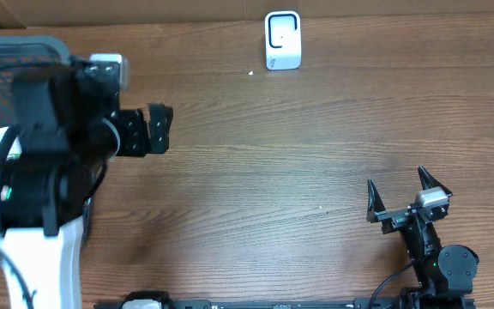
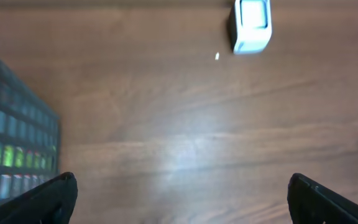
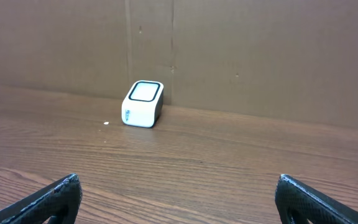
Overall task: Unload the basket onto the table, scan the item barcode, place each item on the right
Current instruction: 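Reach the left gripper into the basket toward the green snack bag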
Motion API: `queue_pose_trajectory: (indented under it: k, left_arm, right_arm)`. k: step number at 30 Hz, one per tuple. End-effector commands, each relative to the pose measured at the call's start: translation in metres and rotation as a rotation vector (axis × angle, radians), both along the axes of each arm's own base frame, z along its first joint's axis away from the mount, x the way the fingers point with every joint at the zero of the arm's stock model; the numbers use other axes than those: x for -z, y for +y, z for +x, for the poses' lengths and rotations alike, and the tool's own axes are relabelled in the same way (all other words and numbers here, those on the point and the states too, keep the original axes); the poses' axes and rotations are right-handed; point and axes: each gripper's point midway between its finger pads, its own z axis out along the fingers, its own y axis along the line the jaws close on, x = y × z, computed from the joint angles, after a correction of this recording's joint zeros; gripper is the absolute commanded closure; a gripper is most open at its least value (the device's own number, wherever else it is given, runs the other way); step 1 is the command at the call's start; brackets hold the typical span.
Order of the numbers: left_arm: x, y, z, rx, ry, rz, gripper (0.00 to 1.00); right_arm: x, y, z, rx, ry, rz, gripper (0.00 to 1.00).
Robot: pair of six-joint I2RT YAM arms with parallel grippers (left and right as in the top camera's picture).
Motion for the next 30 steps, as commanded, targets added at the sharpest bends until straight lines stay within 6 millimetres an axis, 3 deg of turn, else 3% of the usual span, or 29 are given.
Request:
queue_pose_trajectory:
  k: [1, 5, 9, 11, 14, 17, 22, 26, 30]
  left_arm:
    - [0.017, -0.012, 0.018, 0.062, 0.059, -0.034, 0.0]
    - [0.02, 0.001, 0.029, -0.043, 0.088, -0.066, 0.0]
    - [-0.005, 0.031, 0.032, -0.208, 0.039, -0.133, 0.0]
    - [-0.031, 0.061, 0.027, -0.32, -0.024, -0.144, 0.0]
    - [-0.05, 0.114, 0.007, -0.545, -0.066, -0.107, 0.0]
    - [-0.043, 0.154, -0.017, -0.763, -0.03, -0.106, 0.0]
    - [-0.023, 0.199, -0.045, -0.951, 0.054, -0.122, 0.0]
    - [-0.005, 0.222, -0.049, -1.009, 0.127, -0.124, 0.0]
    - [0.028, 0.237, -0.039, -1.038, 0.245, -0.149, 0.0]
  right_arm:
    - [0.002, -0.001, 0.0, 0.009, -0.003, 0.005, 0.0]
    - [0.002, -0.001, 0.0, 0.009, -0.003, 0.005, 0.0]
    - [0.002, -0.001, 0.0, 0.009, -0.003, 0.005, 0.0]
    - [0.002, -0.001, 0.0, 0.009, -0.003, 0.005, 0.0]
    - [0.002, -0.001, 0.0, 0.009, -0.003, 0.005, 0.0]
    - [0.002, -0.001, 0.0, 0.009, -0.003, 0.005, 0.0]
    - [0.002, -0.001, 0.0, 0.009, -0.003, 0.005, 0.0]
    - [0.002, -0.001, 0.0, 0.009, -0.003, 0.005, 0.0]
    - [0.002, -0.001, 0.0, 0.009, -0.003, 0.005, 0.0]
